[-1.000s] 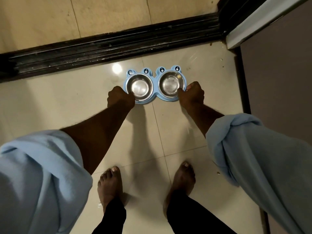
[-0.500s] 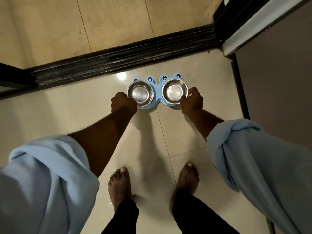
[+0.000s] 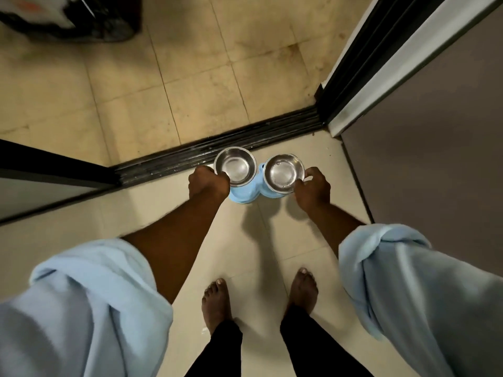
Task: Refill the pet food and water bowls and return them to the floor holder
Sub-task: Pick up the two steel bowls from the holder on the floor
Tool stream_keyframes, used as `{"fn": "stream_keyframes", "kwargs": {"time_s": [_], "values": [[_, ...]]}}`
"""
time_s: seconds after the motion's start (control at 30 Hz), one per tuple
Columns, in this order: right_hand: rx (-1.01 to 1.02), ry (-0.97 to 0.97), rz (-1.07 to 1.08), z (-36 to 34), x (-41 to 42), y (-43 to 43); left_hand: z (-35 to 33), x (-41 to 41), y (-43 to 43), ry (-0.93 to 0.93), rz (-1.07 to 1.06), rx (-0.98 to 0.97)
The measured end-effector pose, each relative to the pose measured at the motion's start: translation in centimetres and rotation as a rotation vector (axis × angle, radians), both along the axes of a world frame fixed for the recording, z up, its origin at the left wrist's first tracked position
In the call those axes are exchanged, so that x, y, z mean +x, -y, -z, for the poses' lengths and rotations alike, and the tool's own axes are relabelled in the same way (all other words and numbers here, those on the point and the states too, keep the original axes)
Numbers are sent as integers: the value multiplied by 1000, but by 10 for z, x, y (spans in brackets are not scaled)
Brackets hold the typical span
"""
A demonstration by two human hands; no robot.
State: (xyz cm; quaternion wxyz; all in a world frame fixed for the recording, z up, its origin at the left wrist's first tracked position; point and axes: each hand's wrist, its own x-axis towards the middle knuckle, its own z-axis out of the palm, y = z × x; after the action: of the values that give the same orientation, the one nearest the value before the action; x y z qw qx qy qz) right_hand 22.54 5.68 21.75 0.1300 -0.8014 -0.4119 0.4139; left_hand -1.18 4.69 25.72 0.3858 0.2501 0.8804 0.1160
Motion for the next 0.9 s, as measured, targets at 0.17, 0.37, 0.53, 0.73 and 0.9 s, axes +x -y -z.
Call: {"fn": "stream_keyframes", "kwargs": {"time_s": [0.17, 0.37, 0.53, 0.73, 0.9], "values": [[37, -39, 30, -83, -6, -3, -80, -2, 2, 38, -9, 21], [68, -39, 39, -193, -12, 7, -180, -6, 23, -5, 31, 35], [130, -74, 73, -279, -9, 28, -266, -6, 35, -27, 41, 79], [228, -51, 169, -370, -1, 65, -358, -5, 50, -55, 158, 132], [309, -20, 226, -435, 4, 94, -425, 5, 59, -80, 277, 170]]}}
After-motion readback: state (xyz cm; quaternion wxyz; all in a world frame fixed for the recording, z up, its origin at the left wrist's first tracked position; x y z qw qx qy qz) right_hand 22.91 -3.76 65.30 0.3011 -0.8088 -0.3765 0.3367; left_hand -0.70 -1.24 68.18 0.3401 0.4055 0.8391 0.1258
